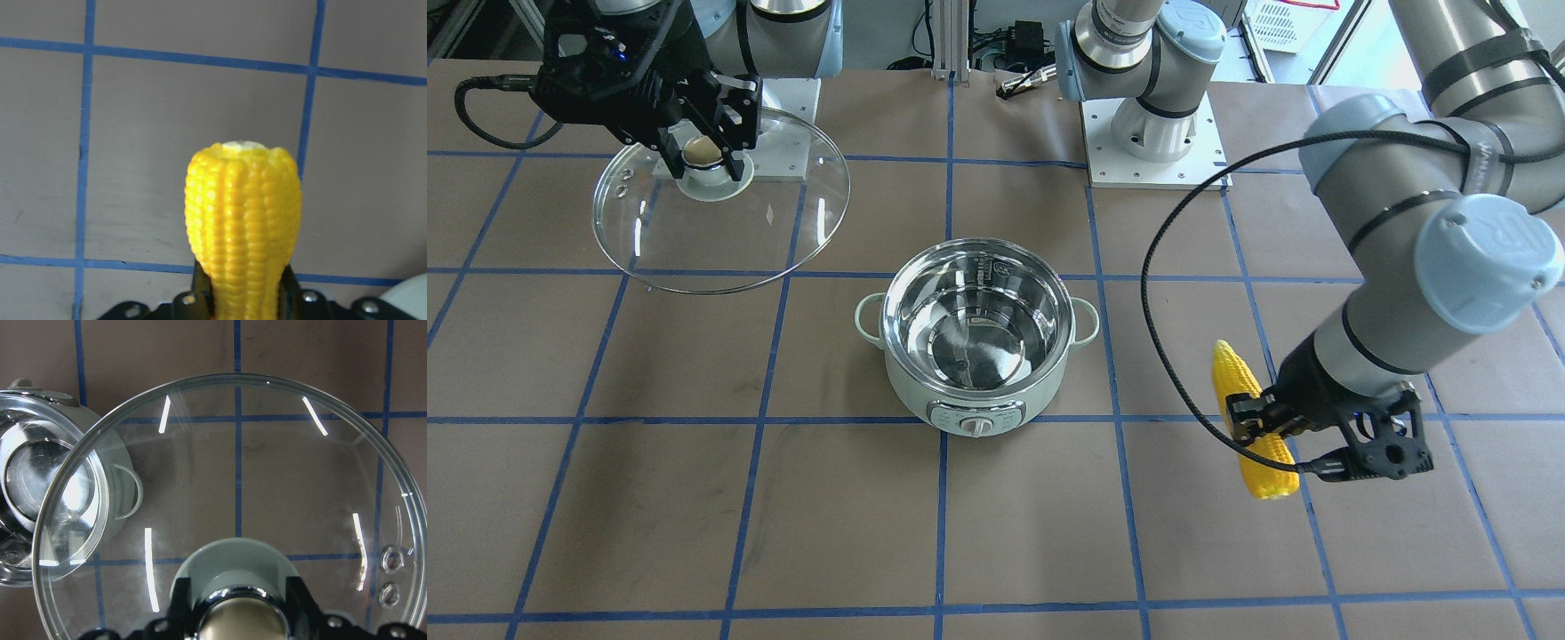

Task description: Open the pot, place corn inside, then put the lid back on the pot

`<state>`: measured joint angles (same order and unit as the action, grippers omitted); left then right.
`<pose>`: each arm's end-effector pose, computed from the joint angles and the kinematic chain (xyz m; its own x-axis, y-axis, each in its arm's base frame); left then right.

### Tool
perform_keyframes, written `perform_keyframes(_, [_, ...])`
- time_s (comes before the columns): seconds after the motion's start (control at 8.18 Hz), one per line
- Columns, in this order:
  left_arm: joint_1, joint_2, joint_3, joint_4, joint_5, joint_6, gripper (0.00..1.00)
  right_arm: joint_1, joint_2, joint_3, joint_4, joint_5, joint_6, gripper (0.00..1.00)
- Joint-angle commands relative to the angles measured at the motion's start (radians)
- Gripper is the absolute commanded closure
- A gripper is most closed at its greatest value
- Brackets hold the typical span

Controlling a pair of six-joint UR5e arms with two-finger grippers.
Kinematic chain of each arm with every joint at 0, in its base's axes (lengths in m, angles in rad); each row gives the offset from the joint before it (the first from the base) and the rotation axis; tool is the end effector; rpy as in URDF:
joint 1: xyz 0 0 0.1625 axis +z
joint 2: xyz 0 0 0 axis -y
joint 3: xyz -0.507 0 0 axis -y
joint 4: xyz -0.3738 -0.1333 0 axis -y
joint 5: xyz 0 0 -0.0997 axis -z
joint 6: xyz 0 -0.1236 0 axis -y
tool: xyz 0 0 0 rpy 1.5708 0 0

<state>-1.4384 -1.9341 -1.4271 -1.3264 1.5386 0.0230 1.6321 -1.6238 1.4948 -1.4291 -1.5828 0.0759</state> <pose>-0.0506 -0.6602 0.4339 -0.9936 -0.1083 0.0316 -0.1091 0.9937 -0.0255 0.1586 -0.4331 0.5920 -0.9998 0.0144 0.0129 0.0146 0.9998 0.0117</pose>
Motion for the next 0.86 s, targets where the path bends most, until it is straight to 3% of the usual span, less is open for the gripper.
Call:
perform_keyframes(0.0, [-0.187,0.064,-0.001,-0.022,-0.024,-0.194,1.0,-0.014,-0.007,0.002,0.01,0.001,-0.021,0.63])
perform_keyframes(0.49, [-0.344,0.078,-0.015,-0.156,-0.104,-0.262,1.0,-0.015,-0.007,0.001,0.01,-0.002,-0.024,0.63])
perform_keyframes(0.73, [-0.393,0.08,-0.07,-0.163,-0.13,-0.351,1.0,-0.018,-0.007,0.001,0.01,-0.002,-0.027,0.62])
